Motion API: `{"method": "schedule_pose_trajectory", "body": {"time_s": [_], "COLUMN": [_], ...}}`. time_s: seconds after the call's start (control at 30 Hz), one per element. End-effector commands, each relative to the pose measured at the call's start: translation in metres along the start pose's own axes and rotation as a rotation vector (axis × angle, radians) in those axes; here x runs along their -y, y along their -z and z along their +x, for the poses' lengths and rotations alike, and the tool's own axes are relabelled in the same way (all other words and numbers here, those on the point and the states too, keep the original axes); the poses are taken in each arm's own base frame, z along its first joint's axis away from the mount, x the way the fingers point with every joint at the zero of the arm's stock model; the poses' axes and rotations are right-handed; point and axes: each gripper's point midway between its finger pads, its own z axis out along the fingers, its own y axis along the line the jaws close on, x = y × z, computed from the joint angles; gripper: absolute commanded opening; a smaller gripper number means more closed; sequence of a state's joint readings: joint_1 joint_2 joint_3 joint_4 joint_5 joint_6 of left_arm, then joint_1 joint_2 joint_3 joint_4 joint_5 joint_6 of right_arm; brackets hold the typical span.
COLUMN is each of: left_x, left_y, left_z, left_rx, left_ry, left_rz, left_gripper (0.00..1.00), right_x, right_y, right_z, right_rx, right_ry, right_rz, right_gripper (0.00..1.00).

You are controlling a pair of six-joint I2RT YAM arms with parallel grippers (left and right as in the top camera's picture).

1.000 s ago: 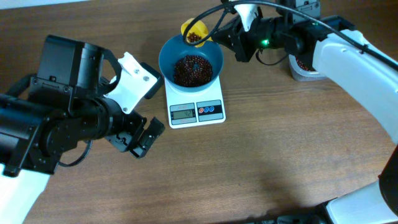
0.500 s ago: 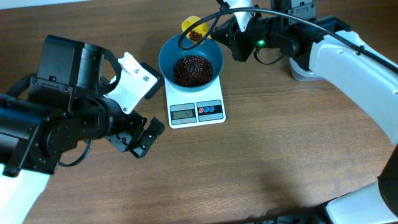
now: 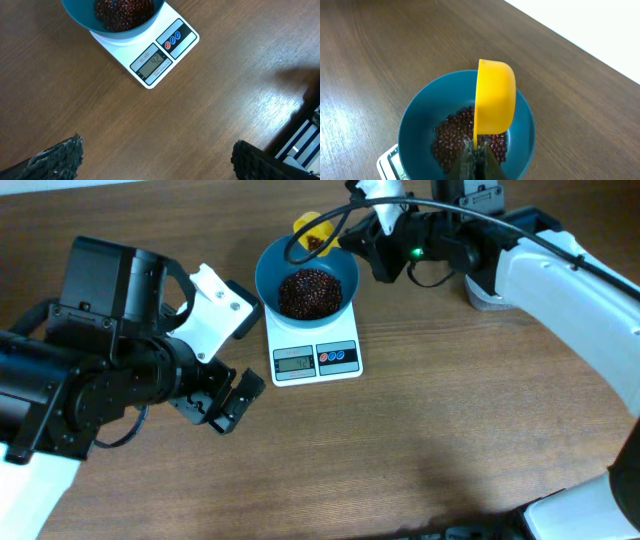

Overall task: Scoop item into bowl and weigh 50g on scale
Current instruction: 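Tilt the scoop into the teal bowl and pour beans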

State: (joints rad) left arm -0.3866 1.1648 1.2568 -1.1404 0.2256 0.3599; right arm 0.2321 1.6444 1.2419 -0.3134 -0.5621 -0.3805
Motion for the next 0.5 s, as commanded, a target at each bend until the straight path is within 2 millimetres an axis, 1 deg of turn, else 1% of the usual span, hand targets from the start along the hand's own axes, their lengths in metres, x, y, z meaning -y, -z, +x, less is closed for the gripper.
{"method": "schedule_pose_trajectory", "body": {"time_s": [0.0, 0.07, 0.17, 0.2, 0.23, 0.27, 0.3, 0.37, 0.4, 0.47], "left_x": [0.003, 0.003, 0.003, 0.003, 0.003, 0.003, 0.003, 0.003, 0.003, 0.003], "left_y": [0.008, 0.008, 0.008, 0.008, 0.008, 0.008, 0.008, 0.008, 0.008, 0.008], "left_z": [-0.007, -0.007, -0.007, -0.007, -0.007, -0.007, -0.007, -0.007, -0.007, -0.007], "left_rx": [0.035, 0.035, 0.035, 0.035, 0.035, 0.034, 0.035, 0.035, 0.034, 0.034], "left_ry": [-0.026, -0.026, -0.026, -0.026, -0.026, -0.026, -0.026, -0.026, -0.026, -0.026], "left_rz": [0.004, 0.004, 0.004, 0.004, 0.004, 0.004, 0.004, 0.004, 0.004, 0.004], "left_gripper": [0.99, 0.99, 0.99, 0.99, 0.99, 0.99, 0.99, 0.99, 0.99, 0.99], "right_x": [0.001, -0.002, 0.002, 0.001, -0.001, -0.003, -0.003, 0.002, 0.001, -0.004], "right_y": [0.01, 0.011, 0.007, 0.007, 0.01, 0.012, 0.011, 0.007, 0.007, 0.009], "right_z": [-0.008, -0.012, -0.001, -0.002, -0.012, -0.016, -0.017, -0.004, -0.002, -0.01], "right_rx": [-0.011, -0.001, -0.052, -0.048, -0.018, -0.005, -0.01, -0.065, -0.071, -0.047], "right_ry": [0.028, 0.039, 0.043, 0.053, 0.069, 0.081, 0.087, 0.082, 0.087, 0.099], "right_rz": [0.063, 0.061, 0.098, 0.095, 0.091, 0.092, 0.105, 0.139, 0.135, 0.122], "right_gripper": [0.04, 0.04, 0.04, 0.04, 0.04, 0.04, 0.04, 0.04, 0.04, 0.04]}}
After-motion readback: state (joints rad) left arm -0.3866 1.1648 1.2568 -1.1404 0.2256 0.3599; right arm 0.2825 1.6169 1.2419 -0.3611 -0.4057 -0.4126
